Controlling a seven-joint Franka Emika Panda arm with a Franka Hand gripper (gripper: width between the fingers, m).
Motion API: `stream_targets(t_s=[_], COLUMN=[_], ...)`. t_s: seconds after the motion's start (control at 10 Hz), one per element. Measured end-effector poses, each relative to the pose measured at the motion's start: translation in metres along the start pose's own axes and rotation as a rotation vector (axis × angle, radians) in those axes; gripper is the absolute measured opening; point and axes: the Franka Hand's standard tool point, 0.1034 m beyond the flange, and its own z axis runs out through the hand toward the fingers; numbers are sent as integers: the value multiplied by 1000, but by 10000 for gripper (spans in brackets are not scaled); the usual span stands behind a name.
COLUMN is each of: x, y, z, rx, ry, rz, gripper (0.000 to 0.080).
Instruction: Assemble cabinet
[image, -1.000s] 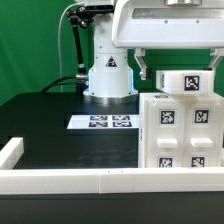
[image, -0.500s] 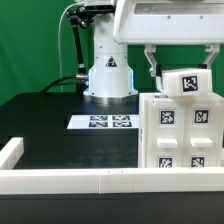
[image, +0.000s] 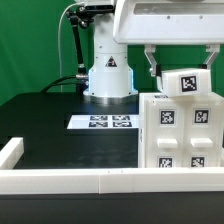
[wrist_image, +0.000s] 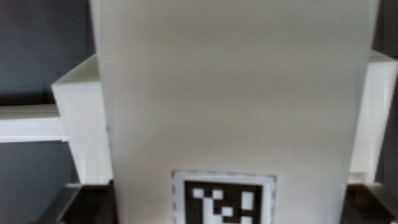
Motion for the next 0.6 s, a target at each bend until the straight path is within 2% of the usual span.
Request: stream_targets(t_s=[0.4, 0.6], x=[0, -2], y=[0, -4], z=[0, 1], rx=[0, 0], ry=[-1, -1], rz=[240, 458], gripper=[557, 557])
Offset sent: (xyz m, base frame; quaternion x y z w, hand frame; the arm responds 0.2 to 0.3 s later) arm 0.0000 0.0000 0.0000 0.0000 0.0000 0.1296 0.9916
